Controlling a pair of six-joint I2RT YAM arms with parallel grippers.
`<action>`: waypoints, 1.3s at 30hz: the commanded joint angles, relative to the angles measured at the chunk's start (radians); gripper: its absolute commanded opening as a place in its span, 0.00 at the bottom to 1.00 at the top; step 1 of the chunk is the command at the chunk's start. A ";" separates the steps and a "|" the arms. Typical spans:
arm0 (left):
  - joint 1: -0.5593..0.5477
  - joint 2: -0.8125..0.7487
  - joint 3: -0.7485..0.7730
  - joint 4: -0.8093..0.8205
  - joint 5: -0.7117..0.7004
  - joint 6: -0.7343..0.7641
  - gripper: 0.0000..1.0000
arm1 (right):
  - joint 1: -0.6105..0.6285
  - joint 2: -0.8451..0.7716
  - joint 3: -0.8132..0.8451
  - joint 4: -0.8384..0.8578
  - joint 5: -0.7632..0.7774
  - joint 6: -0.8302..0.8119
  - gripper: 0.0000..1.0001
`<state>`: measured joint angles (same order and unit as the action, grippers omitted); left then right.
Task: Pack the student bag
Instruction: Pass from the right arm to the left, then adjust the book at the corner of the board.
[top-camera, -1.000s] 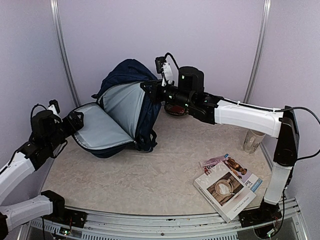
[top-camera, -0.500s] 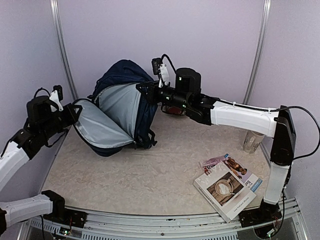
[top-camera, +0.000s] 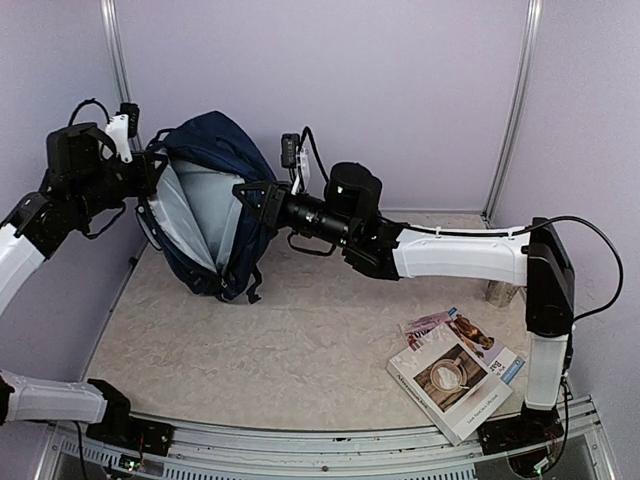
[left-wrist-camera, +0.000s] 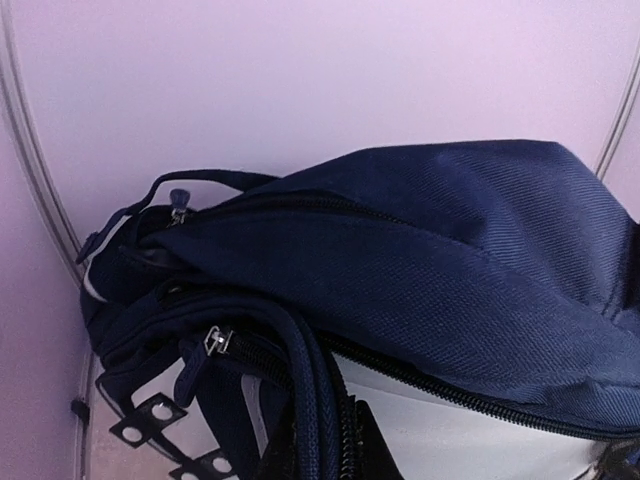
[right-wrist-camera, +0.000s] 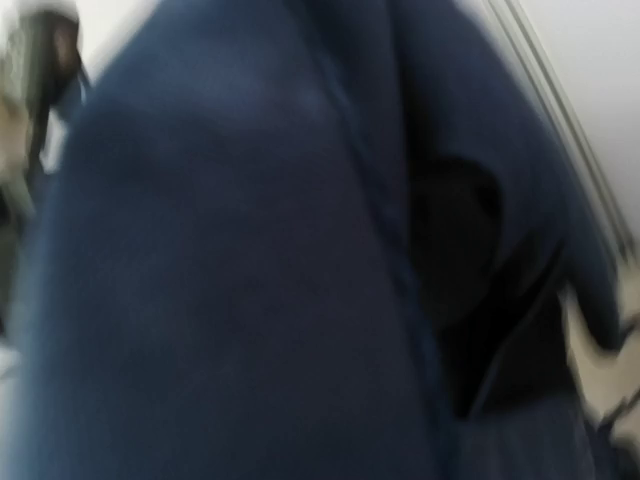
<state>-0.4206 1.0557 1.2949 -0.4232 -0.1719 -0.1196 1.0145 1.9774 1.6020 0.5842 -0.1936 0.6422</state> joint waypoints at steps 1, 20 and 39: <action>-0.024 0.116 0.045 0.049 0.149 0.089 0.00 | 0.014 -0.043 -0.258 -0.034 -0.056 0.178 0.39; -0.323 0.637 0.236 -0.043 0.047 0.224 0.00 | -0.008 -0.607 -0.758 -0.567 0.291 -0.008 1.00; -0.342 0.566 0.038 -0.015 -0.042 0.183 0.00 | -0.163 -0.970 -0.864 -1.322 0.538 0.308 1.00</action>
<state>-0.7704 1.6966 1.4349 -0.4408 -0.1532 0.0994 0.8619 1.0306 0.7624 -0.6025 0.2764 0.8268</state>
